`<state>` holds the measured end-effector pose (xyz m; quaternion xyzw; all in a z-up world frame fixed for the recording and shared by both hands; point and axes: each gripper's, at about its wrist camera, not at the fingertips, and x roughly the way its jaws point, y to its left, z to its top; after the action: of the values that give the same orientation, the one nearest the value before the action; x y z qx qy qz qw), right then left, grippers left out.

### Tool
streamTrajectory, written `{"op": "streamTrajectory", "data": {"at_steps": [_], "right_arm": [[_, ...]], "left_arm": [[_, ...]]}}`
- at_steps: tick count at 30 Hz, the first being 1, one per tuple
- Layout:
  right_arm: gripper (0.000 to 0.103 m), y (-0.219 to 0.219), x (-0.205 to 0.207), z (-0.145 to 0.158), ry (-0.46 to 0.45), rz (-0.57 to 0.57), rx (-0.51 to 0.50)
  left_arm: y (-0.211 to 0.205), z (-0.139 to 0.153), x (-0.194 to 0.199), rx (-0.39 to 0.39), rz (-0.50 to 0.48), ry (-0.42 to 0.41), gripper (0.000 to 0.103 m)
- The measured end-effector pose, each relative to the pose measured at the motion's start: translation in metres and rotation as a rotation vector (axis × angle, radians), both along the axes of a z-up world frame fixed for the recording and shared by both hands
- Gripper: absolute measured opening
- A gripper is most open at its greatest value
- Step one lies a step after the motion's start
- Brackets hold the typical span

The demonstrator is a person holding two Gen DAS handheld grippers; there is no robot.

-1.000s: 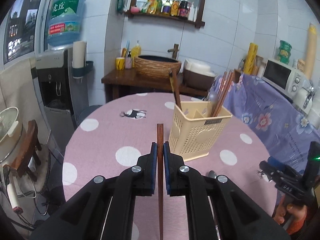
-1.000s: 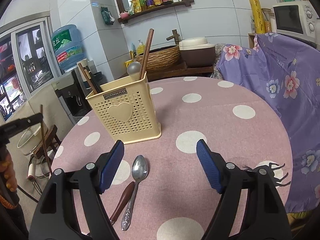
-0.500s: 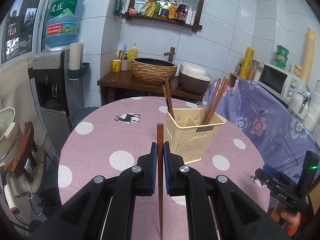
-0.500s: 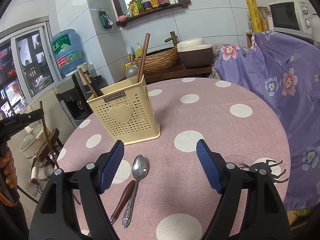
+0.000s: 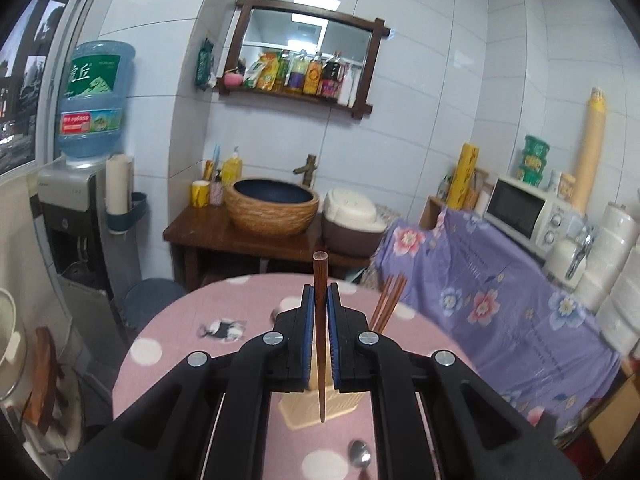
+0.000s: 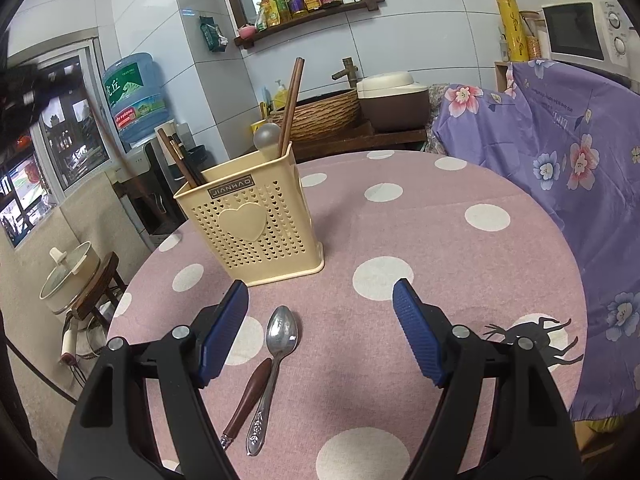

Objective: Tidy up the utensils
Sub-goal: 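Lift the held chopstick with the left tool and drop it into the basket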

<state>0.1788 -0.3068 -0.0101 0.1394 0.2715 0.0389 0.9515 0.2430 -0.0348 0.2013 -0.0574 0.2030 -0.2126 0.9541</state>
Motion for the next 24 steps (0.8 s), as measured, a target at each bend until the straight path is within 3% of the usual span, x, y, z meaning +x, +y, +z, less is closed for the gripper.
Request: {"op": "streamTrajectory", "data": {"at_steps": [3, 7, 17, 24], "right_arm": [[0.075, -0.001, -0.001, 0.0, 0.0, -0.002, 0.001], [0.075, -0.003, -0.001, -0.002, 0.004, -0.003, -0.003], [0.075, -0.008, 0.0, -0.012, 0.028, -0.009, -0.003], [0.075, -0.005, 0.001, -0.014, 0.035, -0.006, -0.003]], "left_arm": [[-0.011, 0.023, 0.012, 0.006, 0.031, -0.051, 0.008], [-0.026, 0.023, 0.028, 0.033, 0.064, -0.071, 0.008], [-0.039, -0.067, 0.052, 0.061, 0.054, 0.103, 0.008], [-0.043, -0.106, 0.061, 0.084, 0.054, 0.18, 0.008]]}}
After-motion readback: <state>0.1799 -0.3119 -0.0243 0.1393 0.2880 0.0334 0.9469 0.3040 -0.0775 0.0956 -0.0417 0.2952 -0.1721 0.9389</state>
